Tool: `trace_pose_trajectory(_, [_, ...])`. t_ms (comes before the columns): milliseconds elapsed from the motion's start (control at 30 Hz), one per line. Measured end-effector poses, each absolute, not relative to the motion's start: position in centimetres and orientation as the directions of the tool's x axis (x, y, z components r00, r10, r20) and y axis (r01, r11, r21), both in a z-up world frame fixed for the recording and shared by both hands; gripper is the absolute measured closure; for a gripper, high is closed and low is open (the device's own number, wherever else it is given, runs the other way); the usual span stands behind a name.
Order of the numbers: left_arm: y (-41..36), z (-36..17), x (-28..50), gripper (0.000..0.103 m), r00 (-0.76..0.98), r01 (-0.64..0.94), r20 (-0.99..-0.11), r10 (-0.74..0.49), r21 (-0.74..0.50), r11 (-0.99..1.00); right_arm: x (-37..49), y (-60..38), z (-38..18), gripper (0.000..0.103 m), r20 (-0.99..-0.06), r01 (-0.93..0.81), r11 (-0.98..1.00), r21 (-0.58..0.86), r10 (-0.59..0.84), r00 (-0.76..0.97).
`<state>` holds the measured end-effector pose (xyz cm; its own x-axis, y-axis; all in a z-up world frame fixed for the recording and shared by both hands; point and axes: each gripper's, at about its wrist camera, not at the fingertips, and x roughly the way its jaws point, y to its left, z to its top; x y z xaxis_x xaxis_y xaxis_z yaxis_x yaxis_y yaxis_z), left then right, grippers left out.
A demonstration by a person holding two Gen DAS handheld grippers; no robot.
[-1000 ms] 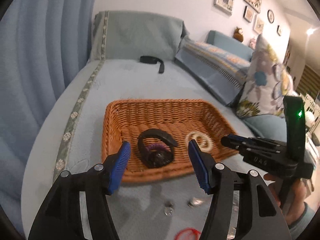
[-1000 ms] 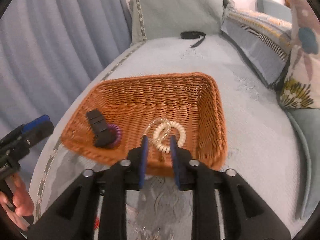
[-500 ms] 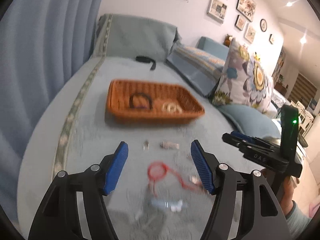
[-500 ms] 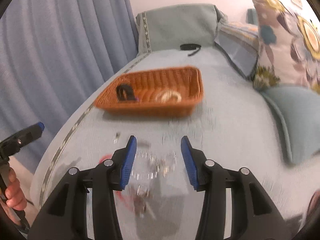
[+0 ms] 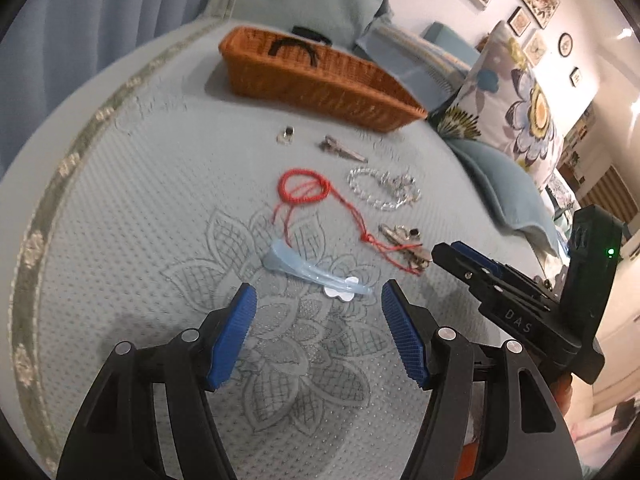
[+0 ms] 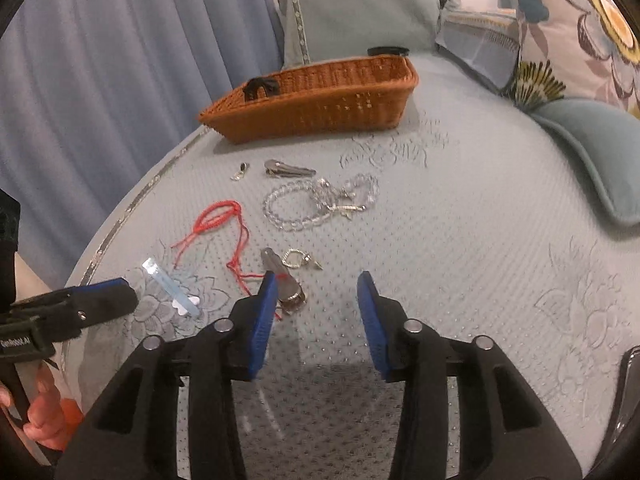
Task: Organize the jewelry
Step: 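Move both open tools back over the remaining jewelry, then grasp the silver hair clip with the right tool while the left tool grasps the clear plastic clip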
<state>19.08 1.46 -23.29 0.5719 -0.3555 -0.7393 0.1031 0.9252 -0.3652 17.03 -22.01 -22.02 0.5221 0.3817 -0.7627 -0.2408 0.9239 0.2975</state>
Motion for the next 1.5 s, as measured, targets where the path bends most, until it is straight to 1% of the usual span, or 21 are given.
trace_pose_trajectory(133, [1.4,-24.5,20.2,0.041,0.558,0.090,-0.749,-0.357,-0.374,0.923,17.5,-22.3,-22.5,0.065,-0.767,-0.228,0.923,0.311,0.385,0.514])
trace_pose_trajectory(267, [0.8,-24.2,21.2,0.041,0.559,0.131,-0.744,-0.365,-0.355,0.926,17.6,-22.0,-22.5,0.065,-0.768,-0.237,0.923,0.302,0.383,0.514])
trace_pose_trajectory(300, [0.6,-24.2,21.6,0.047,0.558,0.145,-0.743,-0.368,-0.350,0.926,17.6,-21.8,-22.5,0.065,-0.769,-0.242,0.922,0.302,0.386,0.510])
trace_pose_trajectory(367, [0.0,-24.1,22.4,0.051,0.553,0.177,-0.744,-0.375,-0.335,0.925,17.6,-21.5,-22.7,0.065,-0.774,-0.261,0.919,0.296,0.391,0.497])
trace_pose_trajectory(533, [-1.1,-24.3,23.1,0.051,0.566,0.228,-0.744,-0.355,-0.273,0.935,17.4,-21.0,-22.7,0.065,-0.775,-0.280,0.917,0.284,0.391,0.496])
trace_pose_trajectory(633, [-1.0,-24.3,22.0,0.052,0.577,0.216,-0.747,-0.331,-0.251,0.943,17.6,-21.1,-22.8,0.065,-0.778,-0.283,0.912,0.296,0.402,0.483])
trace_pose_trajectory(767, [-1.5,-24.4,20.8,0.051,0.596,0.180,-0.755,-0.274,-0.208,0.962,18.1,-20.1,-22.9,0.065,-0.793,-0.309,0.913,0.267,0.390,0.468])
trace_pose_trajectory(800, [-2.2,-24.4,20.7,0.051,0.605,0.172,-0.761,-0.234,-0.161,0.972,18.2,-19.8,-22.8,0.066,-0.798,-0.314,0.915,0.253,0.381,0.468])
trace_pose_trajectory(833, [-2.5,-24.5,20.6,0.051,0.608,0.169,-0.766,-0.209,-0.132,0.977,18.2,-19.5,-22.8,0.078,-0.801,-0.324,0.916,0.239,0.374,0.467])
trace_pose_trajectory(867, [-3.1,-24.6,20.6,0.051,0.612,0.166,-0.771,-0.177,-0.094,0.982,18.2,-19.3,-22.8,0.085,-0.802,-0.336,0.911,0.240,0.381,0.460])
trace_pose_trajectory(933, [-3.5,-24.8,20.3,0.051,0.615,0.173,-0.775,-0.145,-0.046,0.984,17.7,-19.3,-22.7,0.085,-0.802,-0.343,0.911,0.228,0.376,0.465])
trace_pose_trajectory(967, [-3.6,-24.9,20.0,0.053,0.615,0.180,-0.778,-0.128,-0.020,0.983,17.4,-19.5,-22.7,0.085,-0.801,-0.345,0.912,0.224,0.373,0.467])
trace_pose_trajectory(1033, [-3.5,-24.8,19.5,0.064,0.614,0.189,-0.782,-0.107,0.015,0.982,16.8,-20.1,-22.6,0.085,-0.805,-0.333,0.921,0.203,0.350,0.478])
trace_pose_trajectory(1100, [-3.1,-24.6,18.9,0.078,0.610,0.208,-0.783,-0.119,0.013,0.978,16.1,-21.3,-22.5,0.085,-0.814,-0.297,0.939,0.173,0.306,0.494])
trace_pose_trajectory(1167, [-2.7,-24.6,18.4,0.083,0.607,0.222,-0.783,-0.137,0.001,0.975,15.4,-23.1,-22.4,0.085,-0.822,-0.234,0.961,0.149,0.252,0.511])
trace_pose_trajectory(1233, [-2.7,-24.6,18.4,0.085,0.609,0.227,-0.781,-0.142,0.000,0.974,14.9,-24.6,-22.5,0.085,-0.829,-0.177,0.975,0.136,0.209,0.518])
trace_pose_trajectory(1300, [-2.6,-24.6,18.5,0.085,0.607,0.231,-0.780,-0.150,-0.007,0.973,14.3,-25.8,-22.5,0.085,-0.833,-0.138,0.979,0.147,0.198,0.516])
trace_pose_trajectory(1500, [-1.6,-24.5,18.5,0.085,0.600,0.225,-0.780,-0.177,-0.048,0.973,13.3,-25.5,-22.5,0.085,-0.828,-0.164,0.973,0.160,0.223,0.515])
